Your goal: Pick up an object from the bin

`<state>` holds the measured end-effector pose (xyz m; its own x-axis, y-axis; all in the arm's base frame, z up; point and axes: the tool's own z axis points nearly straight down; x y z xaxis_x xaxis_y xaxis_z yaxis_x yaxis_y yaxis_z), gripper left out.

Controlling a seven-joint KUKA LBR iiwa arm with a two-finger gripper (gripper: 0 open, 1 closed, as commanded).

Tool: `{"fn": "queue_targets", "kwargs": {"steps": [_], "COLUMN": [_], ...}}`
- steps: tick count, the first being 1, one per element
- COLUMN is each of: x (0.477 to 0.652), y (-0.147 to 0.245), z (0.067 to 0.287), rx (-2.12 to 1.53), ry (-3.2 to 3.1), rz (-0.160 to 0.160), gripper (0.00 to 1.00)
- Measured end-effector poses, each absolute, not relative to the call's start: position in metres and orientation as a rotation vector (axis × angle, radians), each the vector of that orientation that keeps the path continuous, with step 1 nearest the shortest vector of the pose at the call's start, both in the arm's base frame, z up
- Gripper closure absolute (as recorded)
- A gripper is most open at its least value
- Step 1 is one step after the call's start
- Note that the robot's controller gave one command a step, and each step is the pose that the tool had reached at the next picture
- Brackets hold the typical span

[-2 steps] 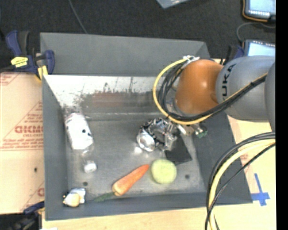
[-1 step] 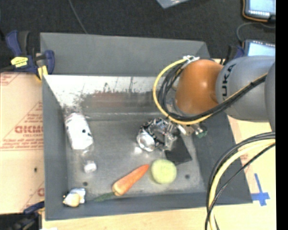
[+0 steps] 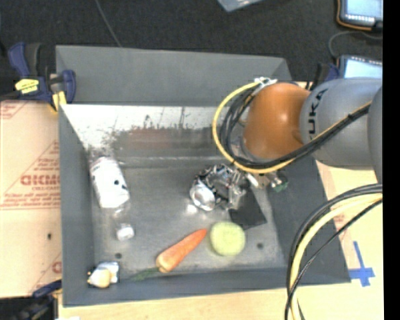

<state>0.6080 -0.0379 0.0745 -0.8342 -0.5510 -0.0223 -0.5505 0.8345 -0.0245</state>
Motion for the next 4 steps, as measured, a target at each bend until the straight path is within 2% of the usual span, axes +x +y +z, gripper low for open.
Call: {"fn": "queue_targets", "kwargs": {"steps": [2,3,4], "x": [0.608,0.606,0.606], "y": [-0.038,-0.036,-0.036], "z": [0.074,0.162,0.162], "rx": [-0.895,-0.908,-0.907], "ry": [2.982,2.973,2.974], "rz": [-0.027,-0.028,-0.028], "gripper": [1.0,1.0,1.0]}}
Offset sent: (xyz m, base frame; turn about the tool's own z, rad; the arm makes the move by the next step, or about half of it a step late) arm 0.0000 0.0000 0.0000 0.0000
